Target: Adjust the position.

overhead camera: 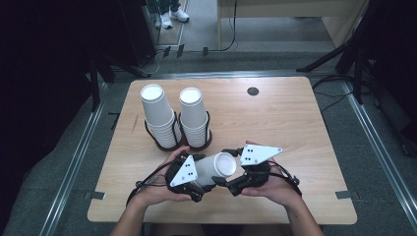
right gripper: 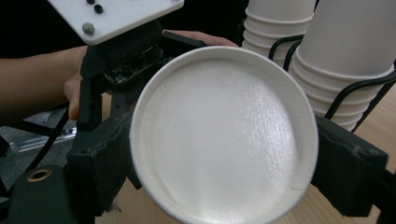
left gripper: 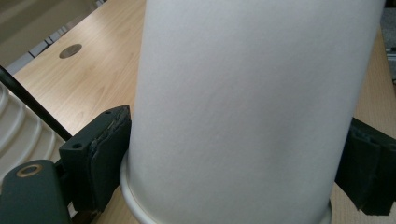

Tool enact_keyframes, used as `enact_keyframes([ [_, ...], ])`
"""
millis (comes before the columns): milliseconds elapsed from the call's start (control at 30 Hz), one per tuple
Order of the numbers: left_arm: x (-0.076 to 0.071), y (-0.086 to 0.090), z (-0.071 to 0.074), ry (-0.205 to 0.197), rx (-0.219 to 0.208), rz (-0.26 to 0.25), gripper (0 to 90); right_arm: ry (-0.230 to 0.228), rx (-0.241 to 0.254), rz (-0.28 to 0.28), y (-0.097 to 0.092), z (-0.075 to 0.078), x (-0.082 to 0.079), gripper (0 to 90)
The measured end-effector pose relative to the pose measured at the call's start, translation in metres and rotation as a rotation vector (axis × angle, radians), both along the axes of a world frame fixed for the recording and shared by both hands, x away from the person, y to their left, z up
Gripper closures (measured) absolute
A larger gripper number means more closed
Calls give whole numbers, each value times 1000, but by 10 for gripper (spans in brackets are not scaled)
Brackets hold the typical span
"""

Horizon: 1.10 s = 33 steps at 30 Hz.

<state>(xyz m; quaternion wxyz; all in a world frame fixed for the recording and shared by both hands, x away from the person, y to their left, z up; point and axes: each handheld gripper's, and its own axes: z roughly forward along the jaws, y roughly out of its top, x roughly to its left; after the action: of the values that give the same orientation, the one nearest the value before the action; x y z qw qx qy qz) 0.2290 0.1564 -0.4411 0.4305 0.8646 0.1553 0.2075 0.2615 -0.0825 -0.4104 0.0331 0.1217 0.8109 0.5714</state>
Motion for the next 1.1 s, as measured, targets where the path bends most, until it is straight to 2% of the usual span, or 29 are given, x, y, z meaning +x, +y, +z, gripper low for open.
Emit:
enact_keyframes([
  [400,-1,-3,-3,-24,42,10,92,5,5,-4,-1,0,1,180],
  [1100,-1,-3,-4,-36,59,14,92,16,-15,-1,1,-3,2,219],
])
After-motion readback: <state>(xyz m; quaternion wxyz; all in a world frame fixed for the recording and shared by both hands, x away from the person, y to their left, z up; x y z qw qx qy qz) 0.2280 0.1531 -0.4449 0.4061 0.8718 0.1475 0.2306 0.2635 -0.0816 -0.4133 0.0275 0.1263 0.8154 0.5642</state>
